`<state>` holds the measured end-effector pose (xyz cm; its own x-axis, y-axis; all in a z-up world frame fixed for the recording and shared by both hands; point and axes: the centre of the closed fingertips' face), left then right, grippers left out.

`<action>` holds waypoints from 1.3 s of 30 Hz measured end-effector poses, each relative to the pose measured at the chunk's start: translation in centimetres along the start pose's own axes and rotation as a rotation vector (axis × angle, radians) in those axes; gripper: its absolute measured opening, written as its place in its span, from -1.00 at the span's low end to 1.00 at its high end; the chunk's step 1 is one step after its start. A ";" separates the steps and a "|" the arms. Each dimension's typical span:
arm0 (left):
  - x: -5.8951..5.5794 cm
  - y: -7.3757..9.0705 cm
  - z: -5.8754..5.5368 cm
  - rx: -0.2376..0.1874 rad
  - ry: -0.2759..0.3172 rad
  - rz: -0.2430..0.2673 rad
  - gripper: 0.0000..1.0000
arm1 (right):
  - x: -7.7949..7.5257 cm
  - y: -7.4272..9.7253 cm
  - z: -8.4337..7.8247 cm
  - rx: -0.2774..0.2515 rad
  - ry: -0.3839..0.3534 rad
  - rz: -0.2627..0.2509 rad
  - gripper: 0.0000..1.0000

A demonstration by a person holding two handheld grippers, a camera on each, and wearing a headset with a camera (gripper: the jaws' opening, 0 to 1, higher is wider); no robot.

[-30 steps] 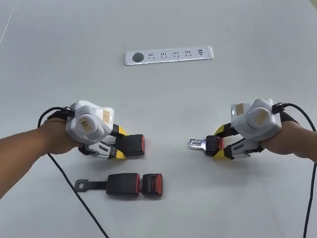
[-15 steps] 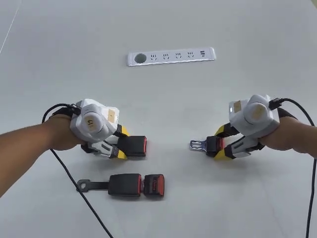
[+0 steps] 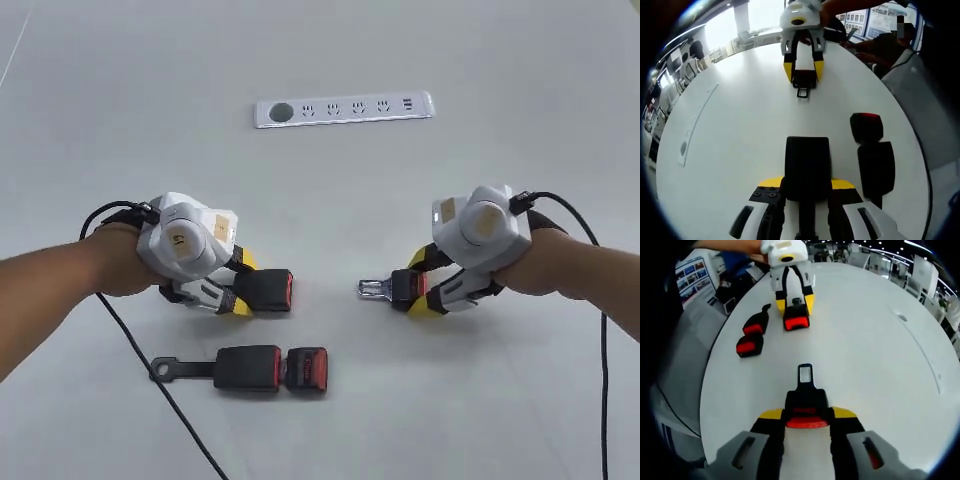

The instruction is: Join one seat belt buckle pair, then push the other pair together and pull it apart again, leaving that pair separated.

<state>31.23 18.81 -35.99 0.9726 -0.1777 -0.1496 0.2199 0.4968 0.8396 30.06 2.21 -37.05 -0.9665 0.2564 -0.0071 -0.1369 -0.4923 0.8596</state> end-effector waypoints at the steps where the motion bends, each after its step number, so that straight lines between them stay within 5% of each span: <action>1: 0.0 0.0 0.0 0.001 0.002 0.001 -0.33 | 0.1 -0.1 0.3 -0.002 0.006 0.001 -0.30; 18: 0.0 0.0 -0.2 0.004 0.009 0.003 -0.33 | 0.2 -2.3 3.5 -0.055 0.033 0.018 -0.30; 27: 0.4 -0.4 -0.7 0.012 0.011 0.003 -0.33 | 1.7 -4.1 7.1 -0.102 0.052 0.032 -0.30; 39: 0.9 -0.6 -1.2 0.017 0.017 0.007 -0.33 | 1.5 -4.7 8.1 -0.119 0.032 0.031 -0.31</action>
<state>32.02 19.36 -37.25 0.9753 -0.1599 -0.1523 0.2118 0.4830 0.8496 30.99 11.63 -36.95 -0.9769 0.2139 0.0002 -0.1301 -0.5949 0.7932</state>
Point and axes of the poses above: the centre of the closed fingertips' face, and the gripper's own axes: y roughly backward along the fingers, x roughly to its left, z roughly out of its top, and after that the axes turned 8 degrees about -z, right-handed
